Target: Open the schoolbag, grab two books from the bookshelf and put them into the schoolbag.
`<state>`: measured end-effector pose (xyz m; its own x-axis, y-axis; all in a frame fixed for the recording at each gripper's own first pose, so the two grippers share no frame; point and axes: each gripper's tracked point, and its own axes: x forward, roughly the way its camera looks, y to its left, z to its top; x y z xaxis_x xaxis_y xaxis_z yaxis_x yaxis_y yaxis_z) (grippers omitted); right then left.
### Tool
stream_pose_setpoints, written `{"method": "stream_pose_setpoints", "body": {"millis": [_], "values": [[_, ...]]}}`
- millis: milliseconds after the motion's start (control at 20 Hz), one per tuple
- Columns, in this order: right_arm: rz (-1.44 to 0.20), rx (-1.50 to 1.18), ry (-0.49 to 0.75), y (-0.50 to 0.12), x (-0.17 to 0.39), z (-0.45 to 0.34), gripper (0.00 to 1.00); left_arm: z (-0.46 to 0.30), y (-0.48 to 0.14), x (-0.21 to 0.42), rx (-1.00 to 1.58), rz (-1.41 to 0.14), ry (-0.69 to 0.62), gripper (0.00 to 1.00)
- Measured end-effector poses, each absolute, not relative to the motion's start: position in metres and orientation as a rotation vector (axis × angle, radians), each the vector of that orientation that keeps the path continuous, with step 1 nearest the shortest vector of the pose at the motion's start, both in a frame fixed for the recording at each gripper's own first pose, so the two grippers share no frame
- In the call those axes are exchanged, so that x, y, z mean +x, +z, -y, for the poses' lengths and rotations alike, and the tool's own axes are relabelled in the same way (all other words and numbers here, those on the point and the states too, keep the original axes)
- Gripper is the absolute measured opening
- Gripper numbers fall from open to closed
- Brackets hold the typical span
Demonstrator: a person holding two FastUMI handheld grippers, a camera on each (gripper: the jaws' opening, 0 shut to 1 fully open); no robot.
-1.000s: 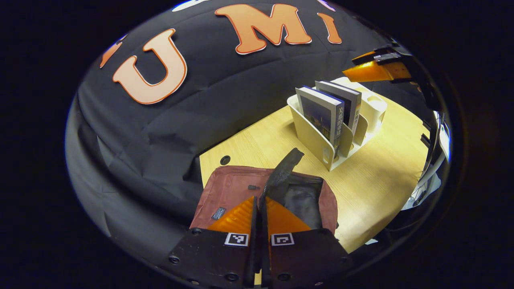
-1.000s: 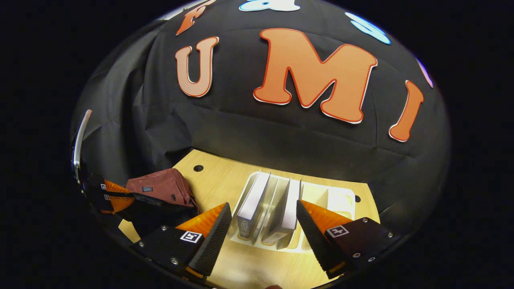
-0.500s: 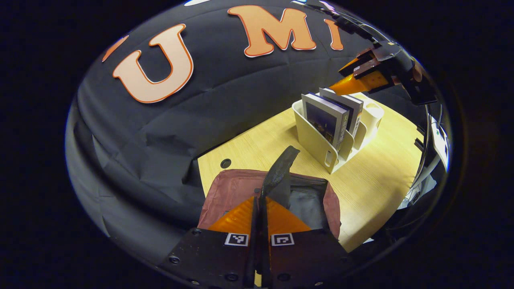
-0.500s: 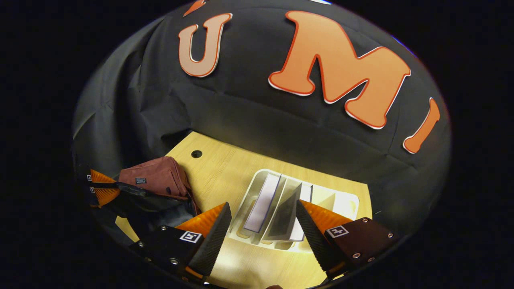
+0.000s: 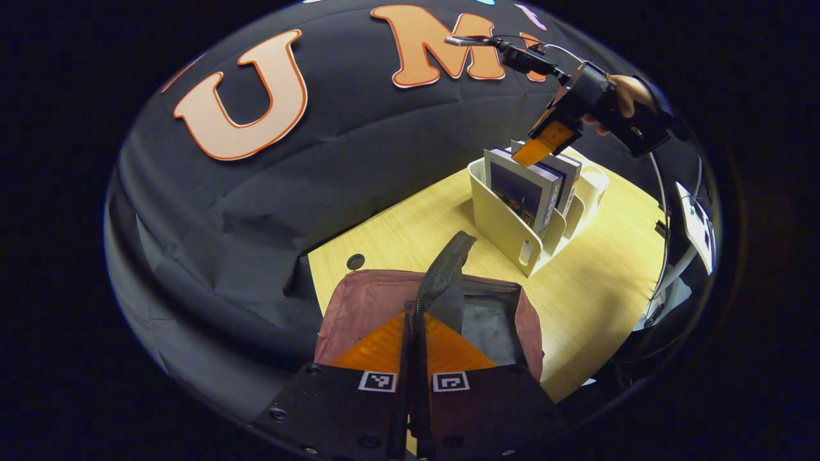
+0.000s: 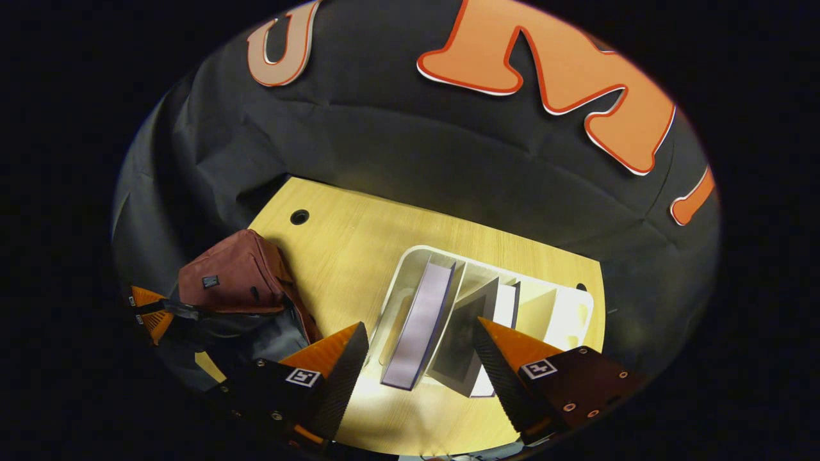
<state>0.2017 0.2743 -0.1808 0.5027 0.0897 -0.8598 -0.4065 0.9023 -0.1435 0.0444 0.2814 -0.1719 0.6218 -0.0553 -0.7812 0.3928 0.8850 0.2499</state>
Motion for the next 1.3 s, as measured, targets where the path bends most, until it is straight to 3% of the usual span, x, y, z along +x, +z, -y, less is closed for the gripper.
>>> {"method": "stream_pose_setpoints", "body": {"millis": [550,700,800,850,1050,1300], "values": [[-1.291,-0.198,0.246,-0.228,0.209,-0.282,0.96,-0.291,-0.181,0.046,0.379,-0.866,-0.272,0.07],[-1.336,-0.217,0.217,-0.239,0.206,-0.278,0.83,-0.293,-0.182,0.044,0.367,-0.868,-0.269,0.07],[-1.351,-0.222,0.204,-0.242,0.206,-0.279,0.60,-0.294,-0.182,0.044,0.363,-0.865,-0.270,0.07],[-1.352,-0.221,0.200,-0.243,0.206,-0.279,0.62,-0.295,-0.182,0.045,0.361,-0.865,-0.270,0.07],[-1.382,-0.252,0.180,-0.252,0.203,-0.276,0.43,-0.294,-0.184,0.043,0.351,-0.869,-0.274,0.07],[-1.413,-0.268,0.162,-0.258,0.200,-0.275,0.40,-0.294,-0.185,0.041,0.351,-0.871,-0.275,0.07]]}}
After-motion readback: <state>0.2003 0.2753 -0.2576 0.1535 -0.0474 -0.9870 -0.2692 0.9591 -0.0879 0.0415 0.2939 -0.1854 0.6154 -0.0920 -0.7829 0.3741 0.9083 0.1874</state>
